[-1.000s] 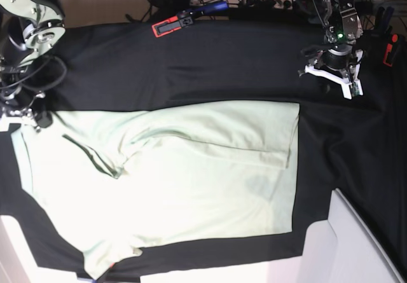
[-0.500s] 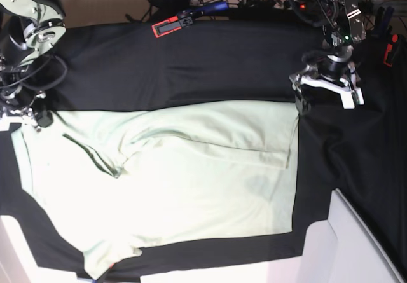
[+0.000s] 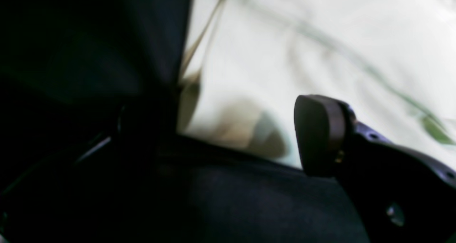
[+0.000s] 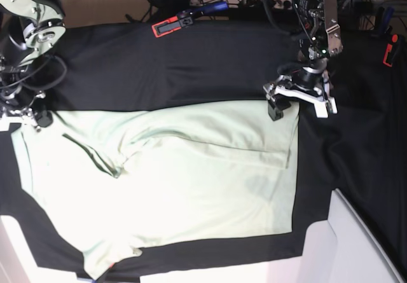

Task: Fold the T-shirt properly
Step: 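Lower the left gripper and grasp the folded shirt edge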

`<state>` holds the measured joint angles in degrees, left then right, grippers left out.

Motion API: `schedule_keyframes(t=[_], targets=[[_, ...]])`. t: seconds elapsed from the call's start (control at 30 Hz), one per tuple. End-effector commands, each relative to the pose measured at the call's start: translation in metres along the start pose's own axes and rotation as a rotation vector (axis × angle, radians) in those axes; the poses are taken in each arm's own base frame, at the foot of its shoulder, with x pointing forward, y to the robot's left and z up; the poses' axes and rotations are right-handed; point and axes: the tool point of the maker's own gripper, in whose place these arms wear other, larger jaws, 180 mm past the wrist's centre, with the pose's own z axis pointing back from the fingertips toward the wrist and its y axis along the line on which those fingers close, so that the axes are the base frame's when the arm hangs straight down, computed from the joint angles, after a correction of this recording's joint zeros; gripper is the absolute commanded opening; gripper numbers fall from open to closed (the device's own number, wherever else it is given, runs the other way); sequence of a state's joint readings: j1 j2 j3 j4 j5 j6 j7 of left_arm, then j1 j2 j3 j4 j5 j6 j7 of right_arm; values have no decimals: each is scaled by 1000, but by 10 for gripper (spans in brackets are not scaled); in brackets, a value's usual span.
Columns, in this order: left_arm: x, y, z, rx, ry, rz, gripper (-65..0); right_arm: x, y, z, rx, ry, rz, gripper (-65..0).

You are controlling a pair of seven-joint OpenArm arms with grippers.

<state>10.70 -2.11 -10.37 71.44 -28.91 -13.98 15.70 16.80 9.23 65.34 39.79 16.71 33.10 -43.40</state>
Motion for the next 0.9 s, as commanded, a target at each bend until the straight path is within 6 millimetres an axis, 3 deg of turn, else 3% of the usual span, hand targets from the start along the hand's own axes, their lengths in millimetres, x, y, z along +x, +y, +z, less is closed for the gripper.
schedule_keyframes(t=[0.0,0.33,0.73,0.8,0.87], targets=[[10,-4,-4,-12,-21,10,-77,18,7,2,18,-35,19,-649],[4,-2,-5,-6,-11,18,-79,17,7,2,17,-34,18,-649],[16,-27,-18,-47,-39,45,-89,16,5,3,13,-30,19,-649],[19,-31,-21,-52,-46,53,-168,15,5,3,13,-29,20,-649],[20,-30,-21,-49,-47,56,-316,15,5,3,13,-29,20,-649]])
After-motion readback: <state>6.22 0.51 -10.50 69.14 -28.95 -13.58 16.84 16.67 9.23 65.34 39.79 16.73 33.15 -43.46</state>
